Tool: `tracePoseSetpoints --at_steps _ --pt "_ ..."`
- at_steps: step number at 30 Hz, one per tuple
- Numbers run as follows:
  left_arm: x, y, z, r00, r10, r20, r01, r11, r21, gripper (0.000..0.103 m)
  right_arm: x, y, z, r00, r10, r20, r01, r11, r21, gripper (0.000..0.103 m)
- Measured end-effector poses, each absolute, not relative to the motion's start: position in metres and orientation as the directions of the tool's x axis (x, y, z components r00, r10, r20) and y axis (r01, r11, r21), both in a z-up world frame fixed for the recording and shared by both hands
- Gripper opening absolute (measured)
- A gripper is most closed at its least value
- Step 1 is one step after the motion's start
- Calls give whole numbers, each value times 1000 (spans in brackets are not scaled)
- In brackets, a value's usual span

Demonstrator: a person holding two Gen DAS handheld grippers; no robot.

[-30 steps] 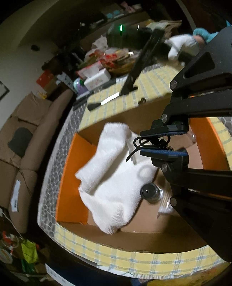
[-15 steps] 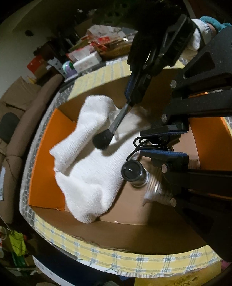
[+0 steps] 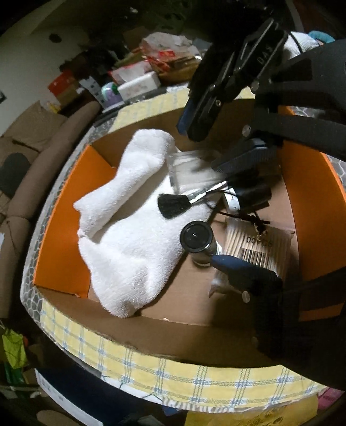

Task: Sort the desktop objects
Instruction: 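Drop the cable into the box with the left tool while the right tool drops the brush in, then move both tools back to the table and grasp the brown heart clip with the left tool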

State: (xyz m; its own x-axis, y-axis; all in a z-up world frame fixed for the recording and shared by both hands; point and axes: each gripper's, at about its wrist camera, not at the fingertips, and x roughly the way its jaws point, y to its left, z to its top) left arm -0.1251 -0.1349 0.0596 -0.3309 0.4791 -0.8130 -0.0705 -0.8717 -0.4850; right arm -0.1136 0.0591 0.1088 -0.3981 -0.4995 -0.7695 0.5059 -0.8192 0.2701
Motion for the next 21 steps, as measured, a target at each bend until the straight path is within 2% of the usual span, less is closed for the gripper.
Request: tracePoseSetpoints --at_steps 2,6,7,8,11,13,21 --pt "-126 -135 61 -336 479 -811 -70 -871 -486 61 -115 67 112 -409 -507 -758 488 -824 288 35" --pt "-126 -132 65 -354 457 -816 -80 -884 -461 65 -116 80 120 -445 -501 -742 467 -837 286 62" --pt "-125 -131 66 -360 450 -817 -84 -888 -452 65 -116 82 122 -457 -497 -738 466 -840 277 66" --pt "-125 -129 69 -371 441 -818 -90 -893 -441 65 -116 84 123 -468 -492 -734 464 -844 269 67" --pt "-122 -126 75 -399 421 -814 -107 -903 -415 78 -114 89 129 -511 -460 -727 456 -861 224 73" --pt "-121 -128 79 -411 418 -810 -116 -906 -408 81 -112 91 132 -534 -448 -717 456 -867 202 79" --pt "-122 -119 81 -416 426 -803 -136 -903 -408 100 -110 100 134 -576 -422 -700 443 -881 167 81"
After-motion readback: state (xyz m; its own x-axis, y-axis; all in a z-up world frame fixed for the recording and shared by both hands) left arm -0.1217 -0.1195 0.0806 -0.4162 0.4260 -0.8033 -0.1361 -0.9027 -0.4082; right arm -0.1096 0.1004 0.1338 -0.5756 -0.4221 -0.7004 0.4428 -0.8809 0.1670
